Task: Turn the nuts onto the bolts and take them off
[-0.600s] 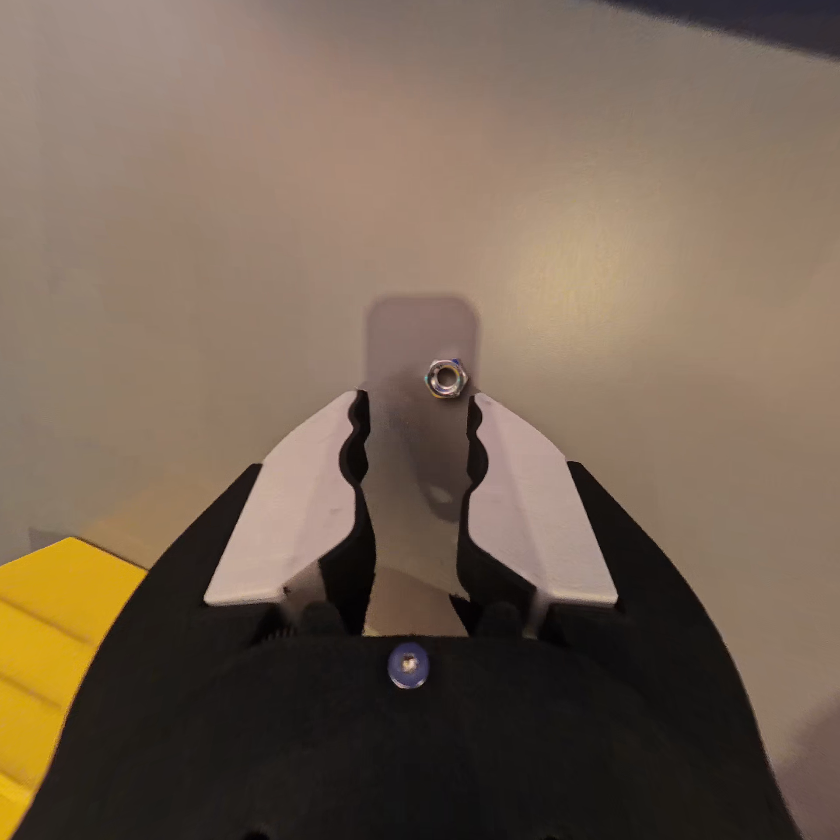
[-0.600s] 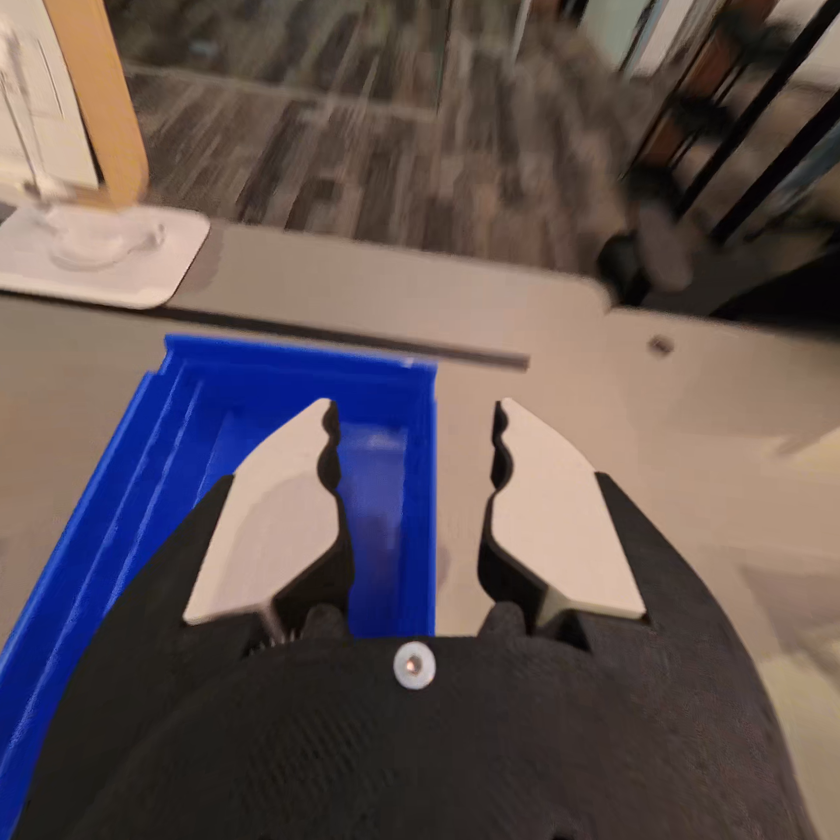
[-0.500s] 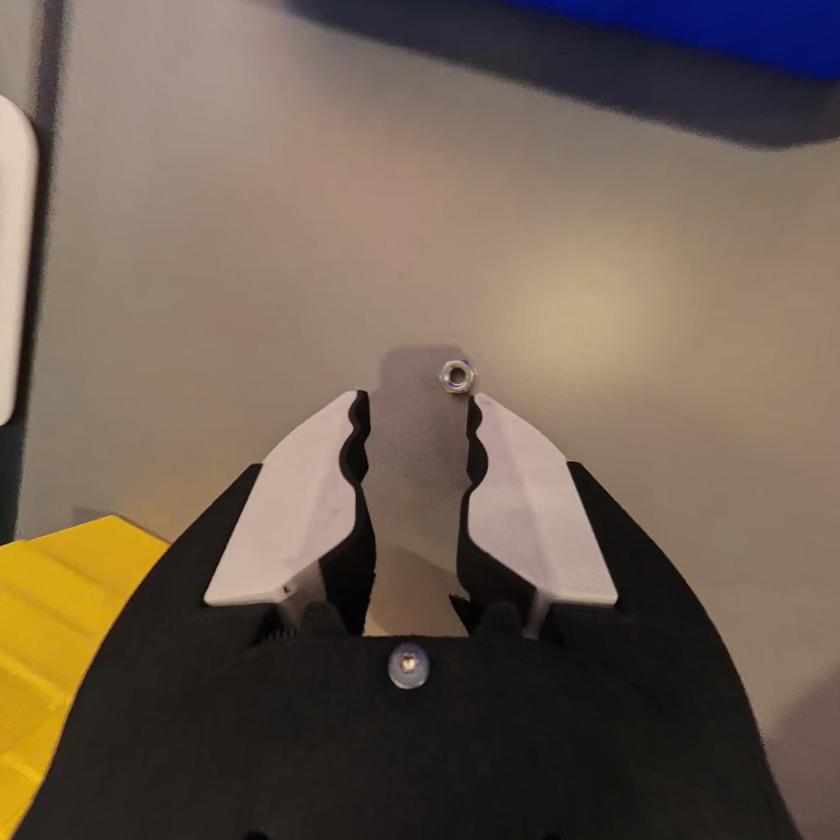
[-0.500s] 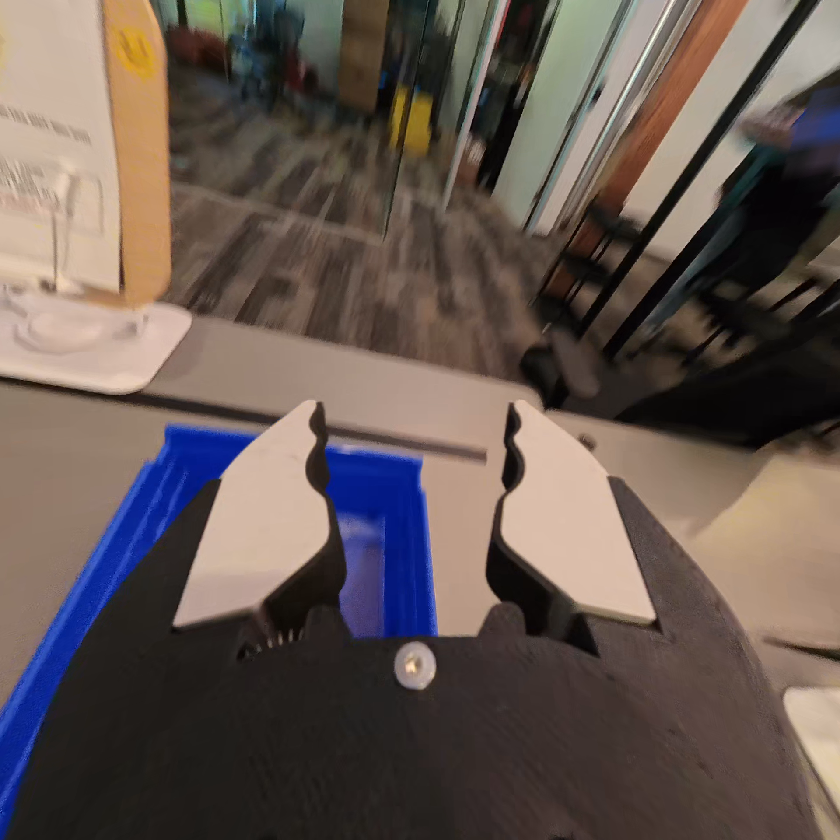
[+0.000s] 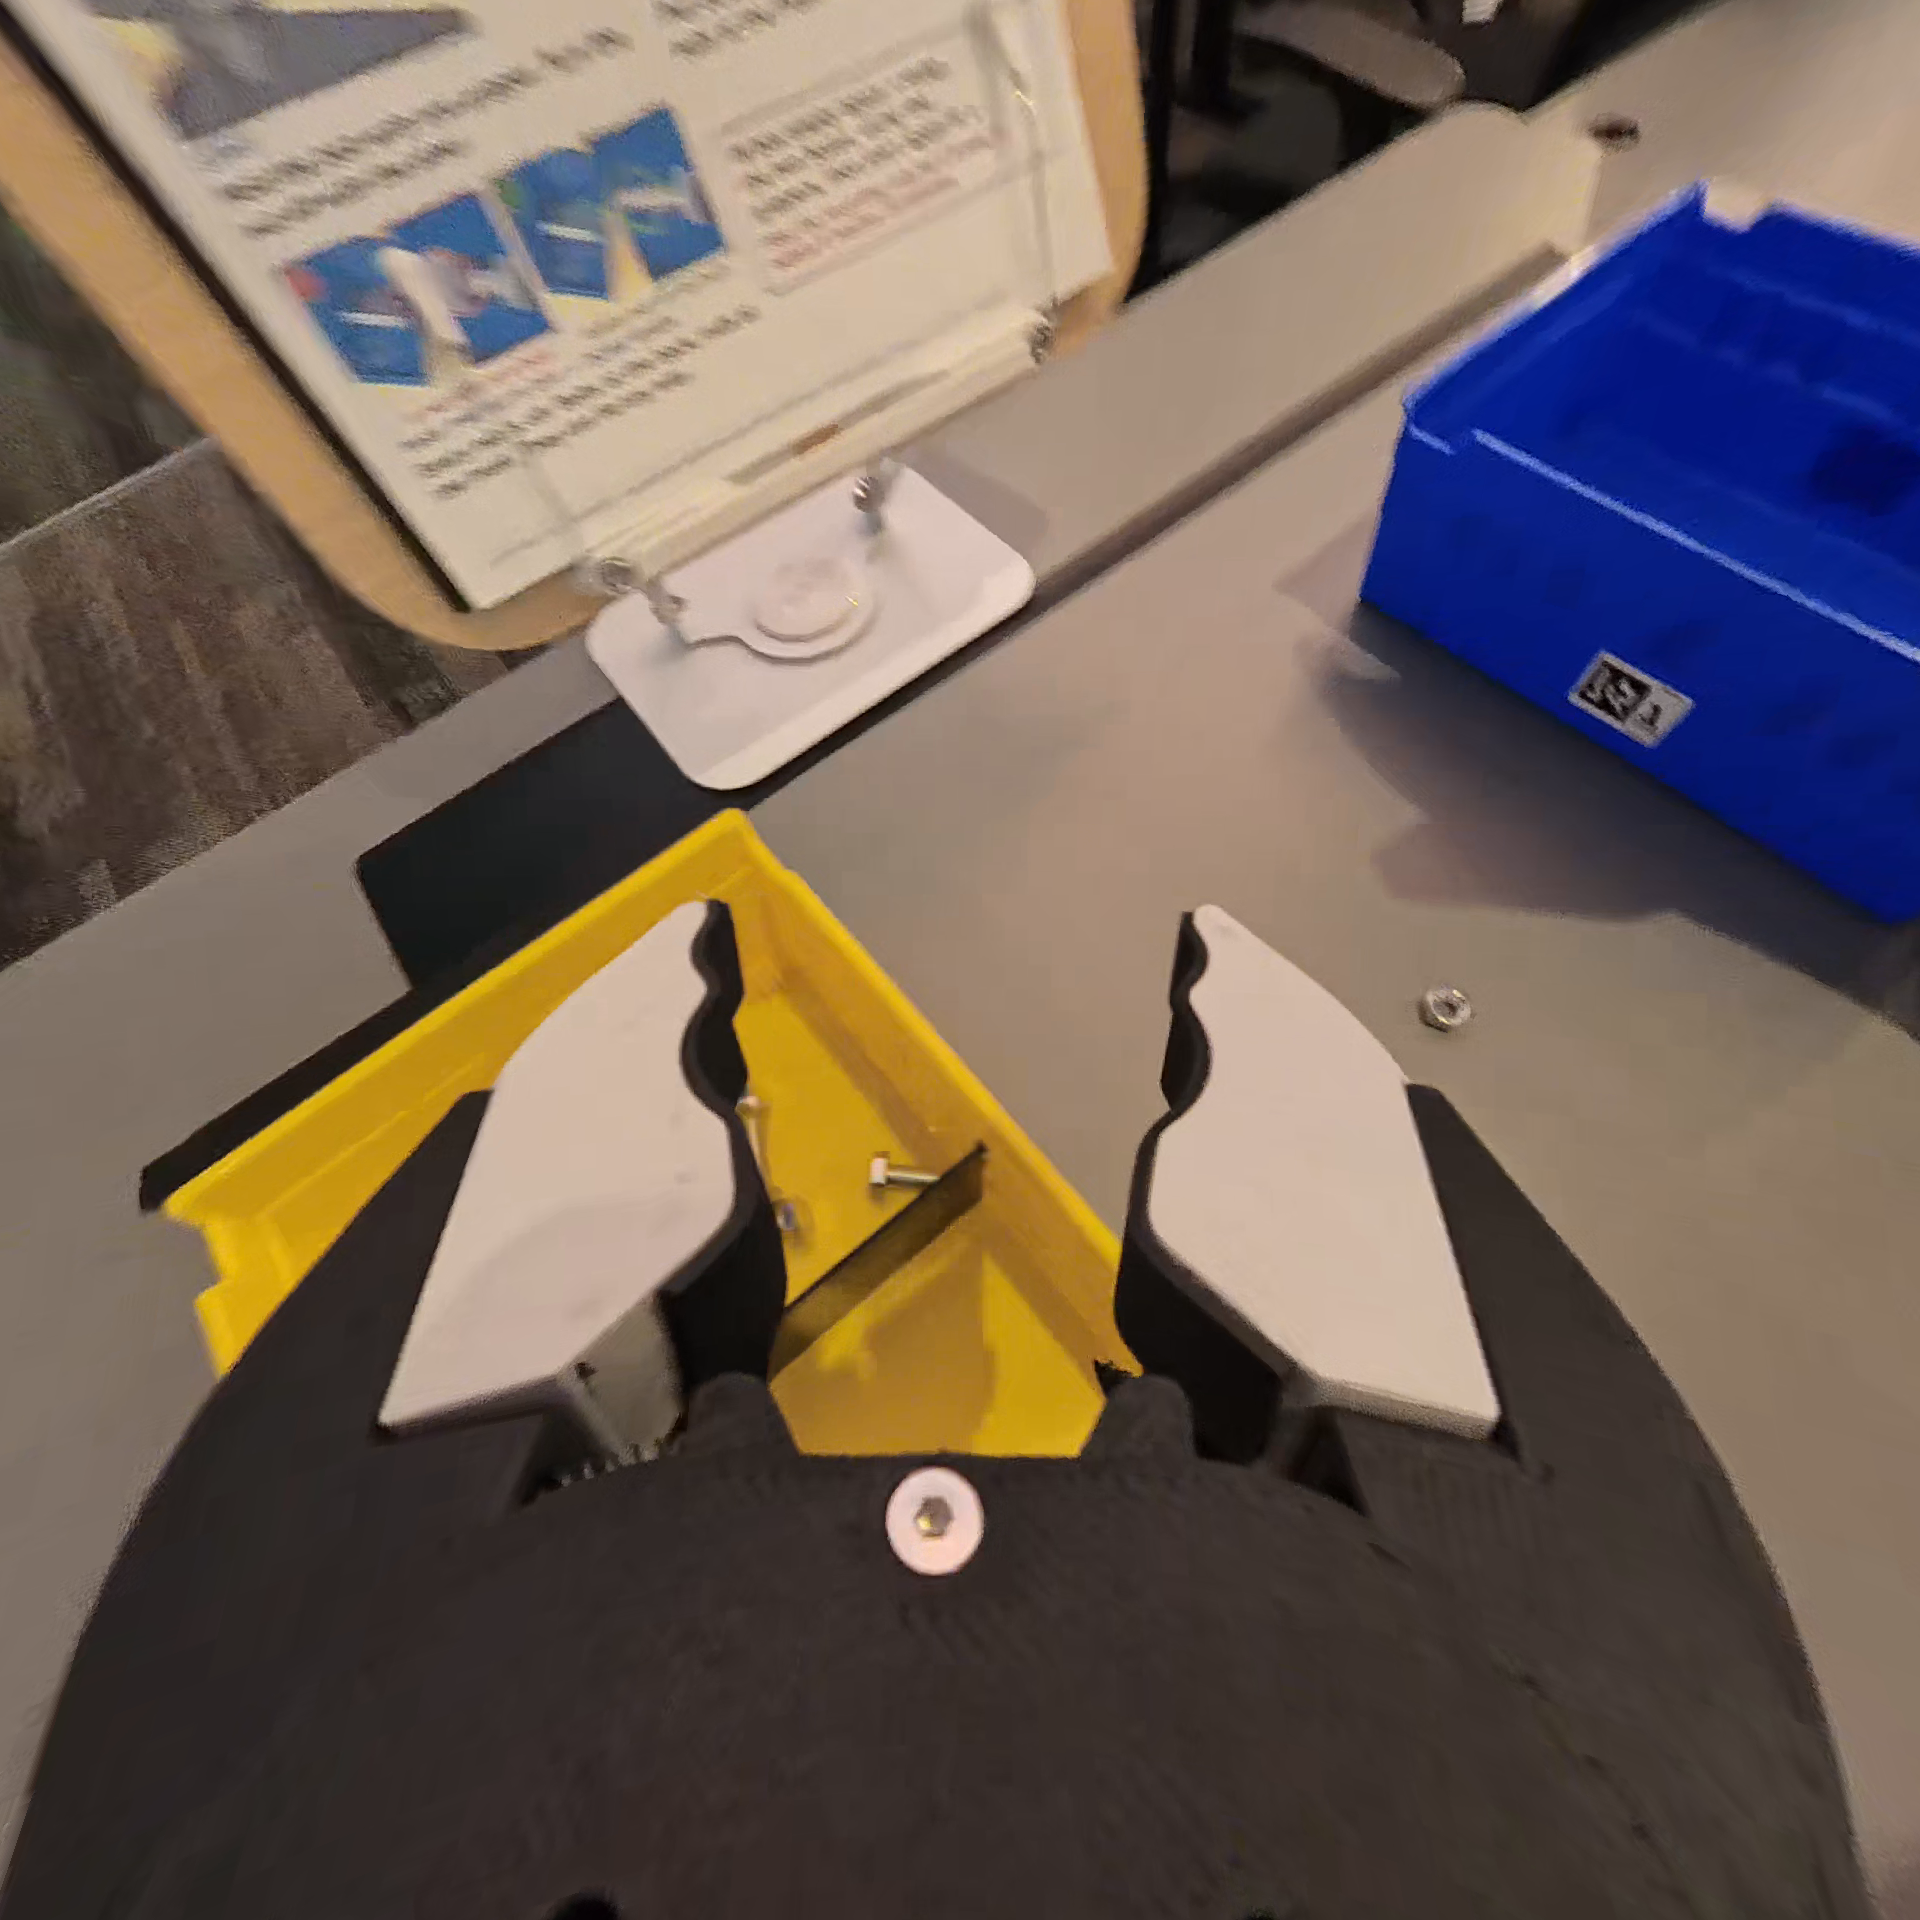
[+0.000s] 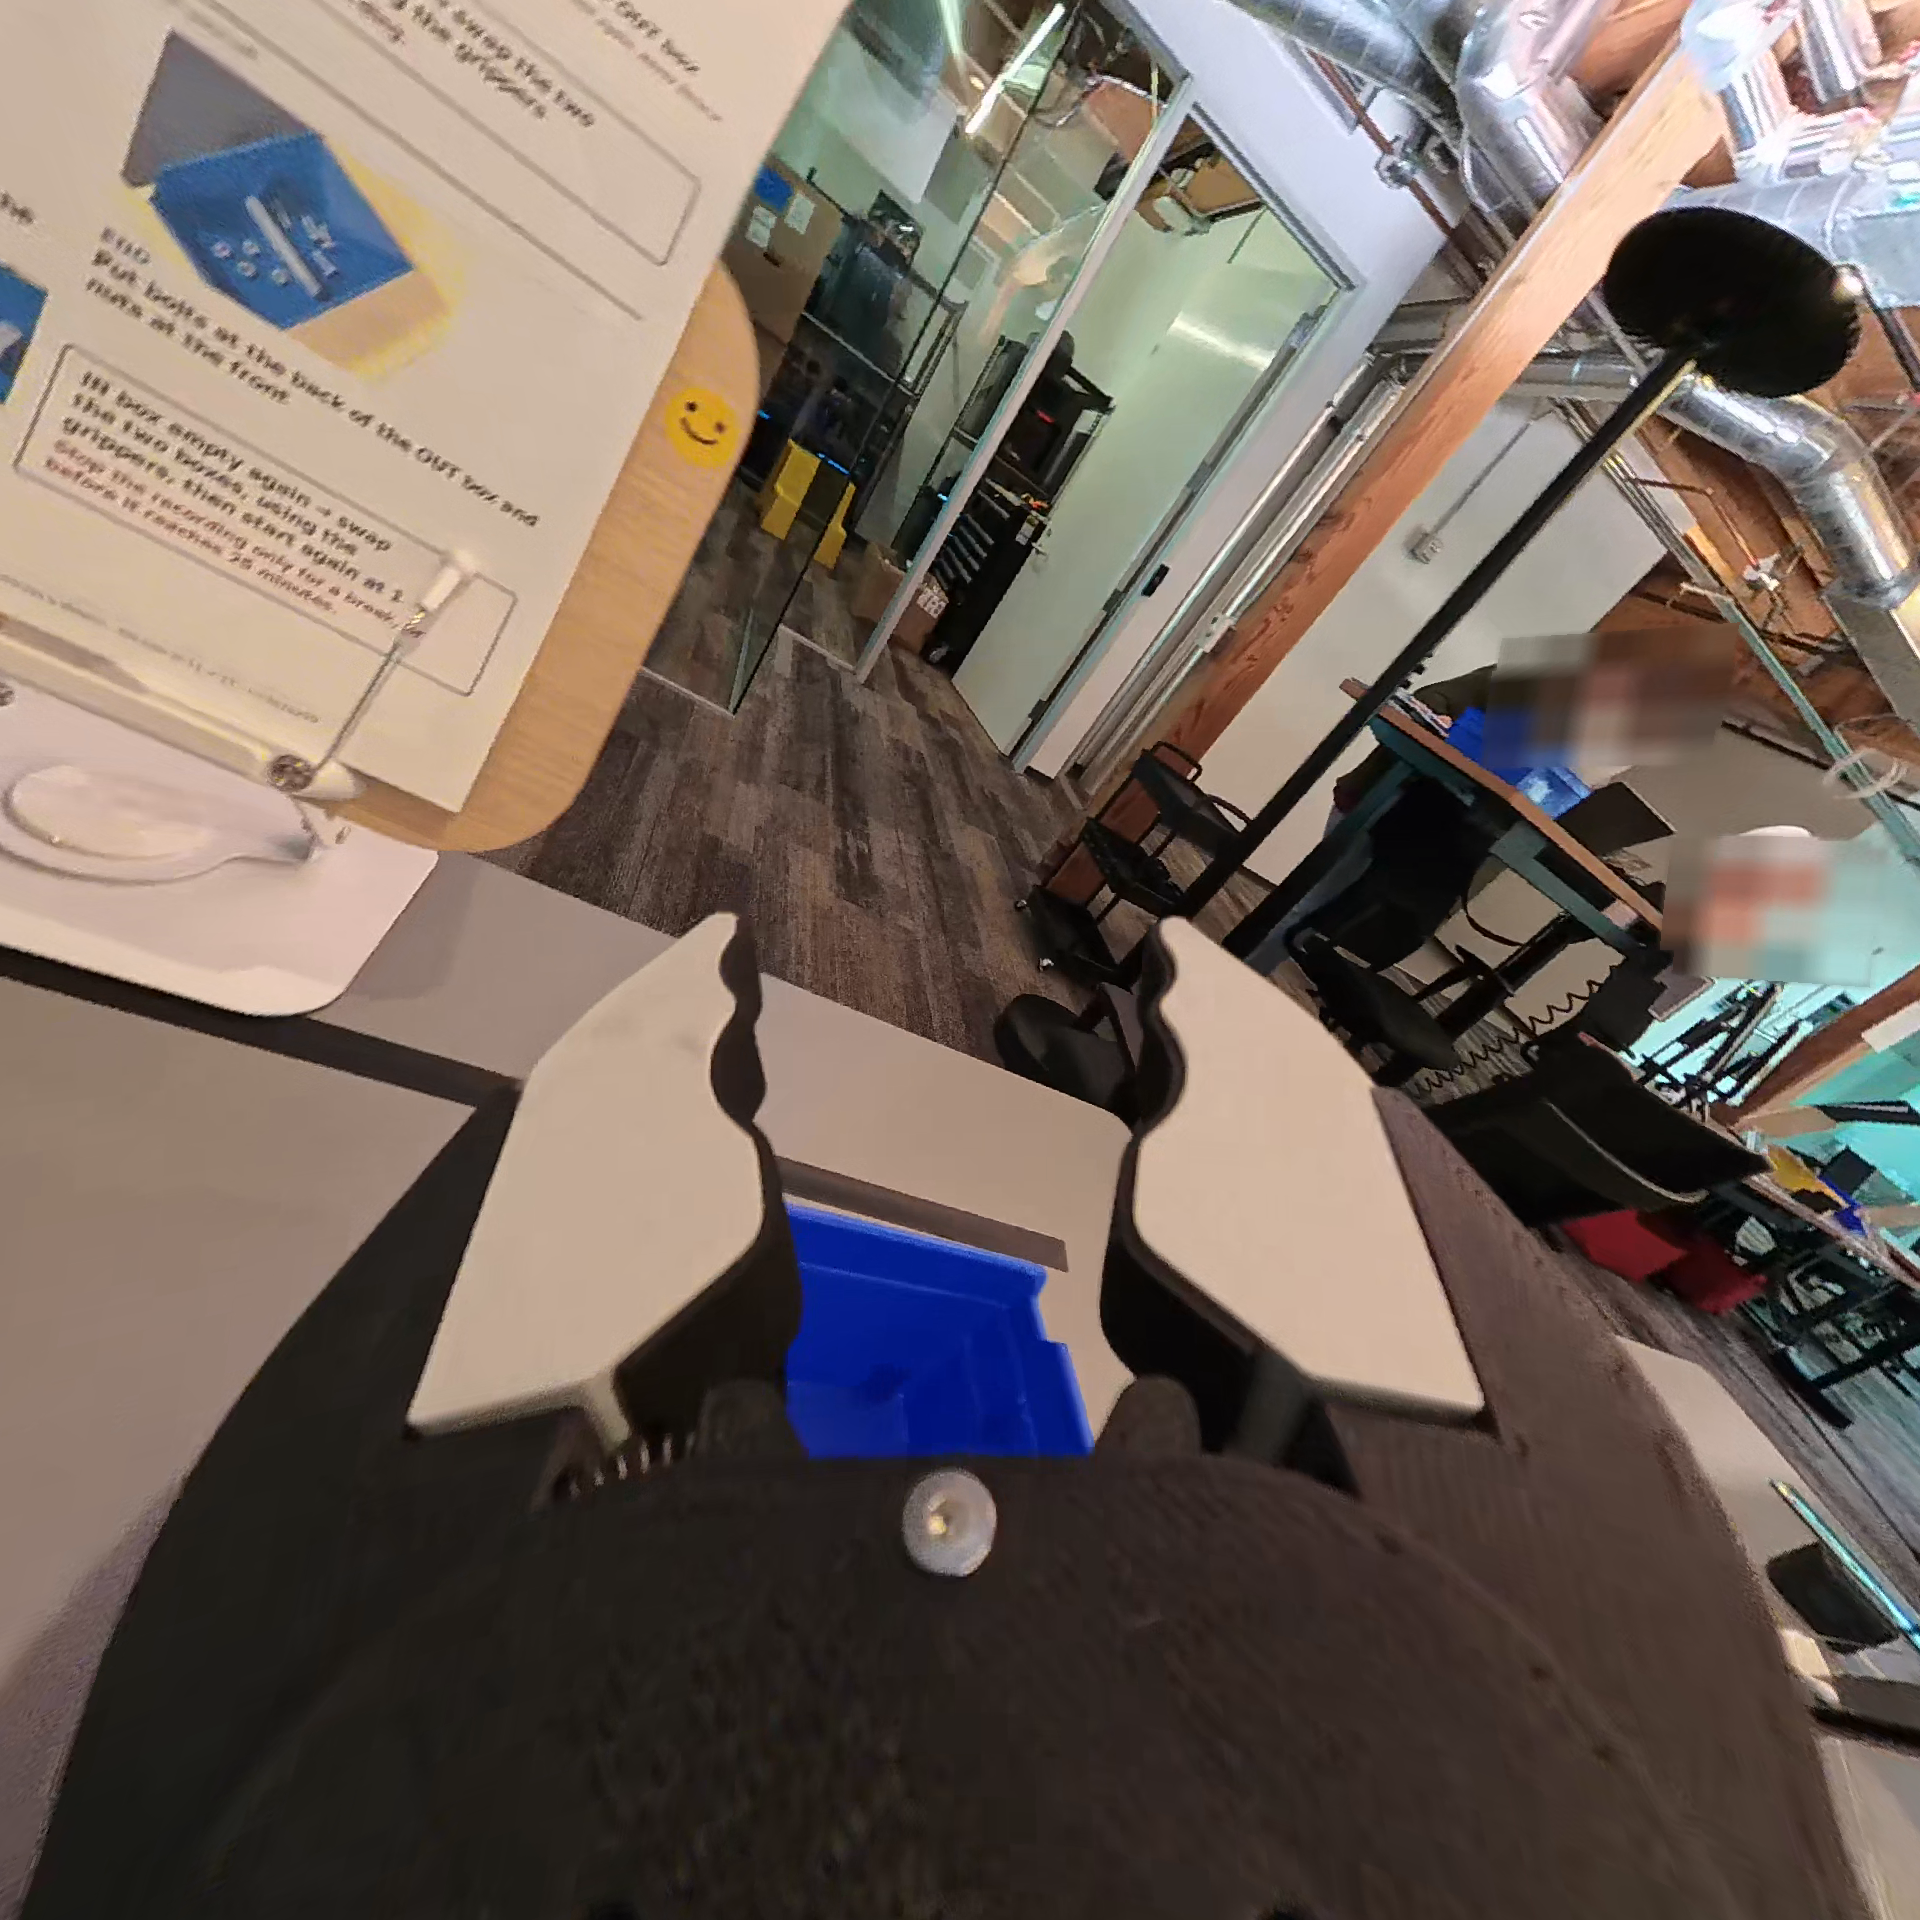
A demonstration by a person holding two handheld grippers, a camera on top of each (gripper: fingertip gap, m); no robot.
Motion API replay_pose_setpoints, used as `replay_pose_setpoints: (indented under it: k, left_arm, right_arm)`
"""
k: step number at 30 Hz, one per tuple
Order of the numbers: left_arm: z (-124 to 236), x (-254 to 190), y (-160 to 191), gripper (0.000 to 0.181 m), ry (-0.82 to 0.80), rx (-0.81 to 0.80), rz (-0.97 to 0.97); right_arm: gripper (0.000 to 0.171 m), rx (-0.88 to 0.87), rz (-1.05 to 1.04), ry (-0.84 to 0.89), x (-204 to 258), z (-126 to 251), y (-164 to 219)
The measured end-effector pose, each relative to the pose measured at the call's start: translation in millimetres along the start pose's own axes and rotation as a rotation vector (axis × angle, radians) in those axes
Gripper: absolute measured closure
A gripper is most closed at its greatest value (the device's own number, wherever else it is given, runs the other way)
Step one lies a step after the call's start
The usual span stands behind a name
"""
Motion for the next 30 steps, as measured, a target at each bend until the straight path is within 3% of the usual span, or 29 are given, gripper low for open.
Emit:
replay_pose_setpoints:
  k: [6,8,9,12,17,21,30]
  left_arm:
    - [9.3,48.5,-0.6,0.090,0.108,-0.140,0.077]
    - [4.0,61.9,1.2,0.115,0.210,-0.123,0.066]
    - [-0.3,69.5,1.1,0.116,0.232,-0.105,0.065]
    - [-14.7,87.1,1.6,0.127,0.294,0.012,-0.003]
    - [-43.0,107.8,25.9,0.131,0.104,0.359,-0.349]
    - [-69.9,108.2,44.5,0.139,0.049,0.482,-0.584]
    - [-122.8,134.1,76.9,0.151,0.078,0.701,-0.689]
  right_arm:
    - [0.101,-0.012,0.044,-0.034,11.9,-1.7,-6.0]
    - [0.103,-0.012,0.060,-0.038,13.9,-3.0,-6.3]
    - [0.104,-0.007,0.068,-0.044,15.4,-4.2,-6.0]
    - [0.104,0.005,0.077,-0.083,21.8,-9.0,-3.7]
    - [0.104,0.017,0.052,-0.177,25.1,-16.9,3.5]
    - [0.104,0.031,0.041,-0.196,18.5,-20.0,11.5]
    - [0.105,0.072,0.072,-0.240,15.0,-29.8,26.8]
Point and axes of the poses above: each gripper's, where its closed fingertips meet, z back along the fingers, y out of its underside, x = y × z across the jaws, the point moved 8 cm from there along z, back along the fingers, and after that the axes turned 15 degrees about z, right-handed, at the moved point
